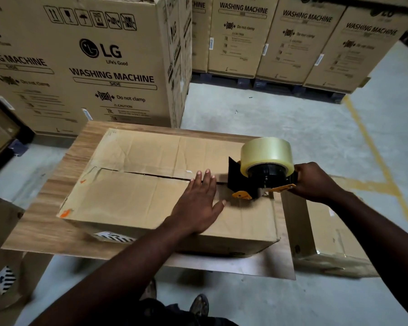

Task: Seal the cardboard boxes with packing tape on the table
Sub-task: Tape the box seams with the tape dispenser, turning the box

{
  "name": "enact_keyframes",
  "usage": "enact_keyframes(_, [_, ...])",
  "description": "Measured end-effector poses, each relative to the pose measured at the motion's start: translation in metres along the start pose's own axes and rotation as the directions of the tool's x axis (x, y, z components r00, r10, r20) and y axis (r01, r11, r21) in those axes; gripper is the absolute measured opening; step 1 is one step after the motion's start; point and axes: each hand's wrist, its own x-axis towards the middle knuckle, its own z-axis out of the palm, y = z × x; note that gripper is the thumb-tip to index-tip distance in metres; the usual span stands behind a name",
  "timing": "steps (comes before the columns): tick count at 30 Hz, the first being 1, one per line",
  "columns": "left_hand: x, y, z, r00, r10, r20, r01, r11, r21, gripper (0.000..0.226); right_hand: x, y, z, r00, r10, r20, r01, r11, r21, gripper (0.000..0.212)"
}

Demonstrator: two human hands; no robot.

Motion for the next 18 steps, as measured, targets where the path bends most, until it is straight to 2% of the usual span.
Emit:
enact_keyframes(4, [0.000,0.002,0.001,1.000,-0.002,0.002,0.002,1.000,0.013,0.077,-0.004,0.019,-0.009,0.999,-0.042,0.026,0.043,0.998,-0.048,0.052])
enact_keyframes(8, [0.001,0.007,0.002,1.000,-0.023,-0.011,0.023,0.999,0.032,0.075,-0.001,0.040,0.008,0.997,-0.064,0.050,0.065,0.997,-0.037,0.033])
enact_keyframes(11, [0.006,0.020,0.004,0.999,-0.032,0.004,0.032,0.999,0.044,0.076,0.004,0.054,0.017,0.993,-0.108,0.039,0.107,0.994,0.008,0.047])
enact_keyframes(16, [0.028,0.058,0.011,0.967,0.254,0.028,-0.254,0.967,0.016,0.066,0.003,0.047,0.014,0.993,-0.107,0.042,0.106,0.994,0.016,0.037])
enact_keyframes(18, [0.032,0.062,0.016,0.960,0.278,0.020,-0.279,0.960,0.006,0.068,-0.002,0.045,0.013,0.996,-0.075,0.039,0.071,0.994,0.088,0.044])
